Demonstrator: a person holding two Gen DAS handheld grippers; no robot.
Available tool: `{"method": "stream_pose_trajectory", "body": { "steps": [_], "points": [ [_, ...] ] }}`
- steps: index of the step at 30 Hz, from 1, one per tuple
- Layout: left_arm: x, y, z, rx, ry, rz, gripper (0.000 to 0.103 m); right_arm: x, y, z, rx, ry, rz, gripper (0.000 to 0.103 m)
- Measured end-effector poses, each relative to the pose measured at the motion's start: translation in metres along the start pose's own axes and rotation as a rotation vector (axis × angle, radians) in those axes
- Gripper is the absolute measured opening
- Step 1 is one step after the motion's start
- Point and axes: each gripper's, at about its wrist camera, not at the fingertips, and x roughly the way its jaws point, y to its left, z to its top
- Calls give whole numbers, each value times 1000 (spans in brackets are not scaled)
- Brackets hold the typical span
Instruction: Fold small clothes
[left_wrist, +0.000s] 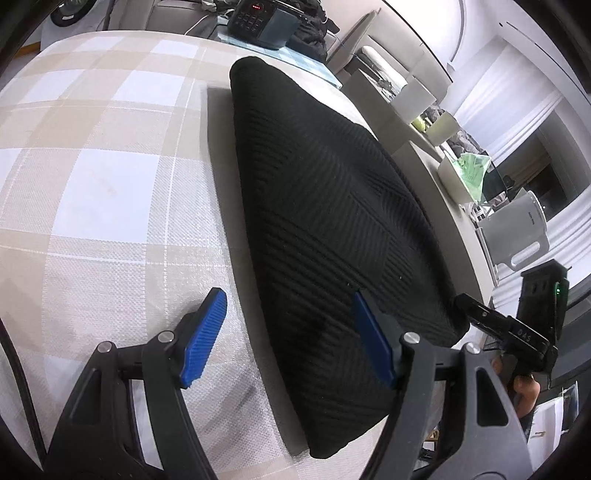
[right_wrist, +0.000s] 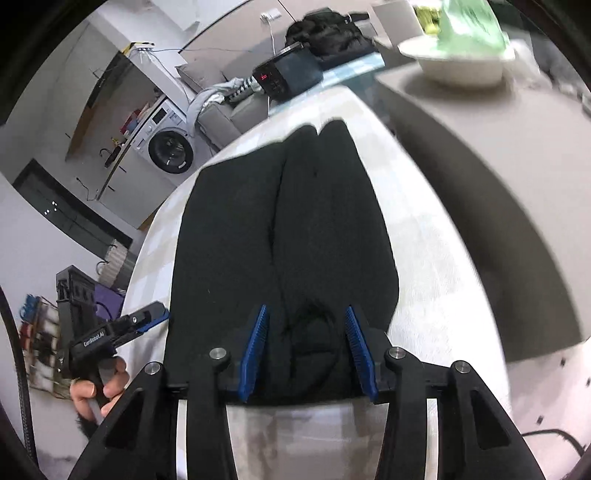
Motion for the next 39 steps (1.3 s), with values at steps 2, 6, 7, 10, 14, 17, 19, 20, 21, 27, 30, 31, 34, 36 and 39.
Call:
{"method": "stream_pose_trajectory", "body": {
  "steps": [2,6,7,10,14,17,19,20,21,27,30,31,34,36,39],
  "points": [
    [3,-3,1,2,6,1,67,3,-11,1,62,1,31,45],
    [4,-9,1,16,4,-6,67,10,-6,27,45,-39,-28,45],
    [4,-11,1,19,2,-6,67,15,0,34,27,-38,-60,45],
    [2,-9,0,16,0,-6,68,43,20,49,-80,-1,-163,43],
    [-1,-2,-1,2,0,0,67,53,34,43,-206,65,-314,35],
    [0,6,-2,-12,5,2,67,30,19,31,-231,68,-410,35],
    [2,8,-2,-16,9,-2,67,17,2,26,-174,66,-366,35],
    [3,7,-1,-16,14,-2,67,13,-3,24,-152,66,-348,35],
    [4,7,-2,-13,16,-3,67,11,-4,22,-154,64,-348,35],
    [1,1,-3,5,10,-11,67,-4,-6,19,-113,57,-239,35],
    [4,-1,-4,5,20,-11,67,-6,-8,18,-93,70,-188,31],
    [4,-2,-4,5,22,-13,67,-4,-8,17,-100,83,-200,28],
    [3,-6,-4,16,21,-22,67,-3,-7,16,-120,74,-200,9],
    [1,-8,-4,24,16,-23,67,-22,-5,19,-114,3,-142,7],
    [-1,-10,-3,28,15,-24,67,-40,-2,16,-67,-39,-62,7]
  ]
}}
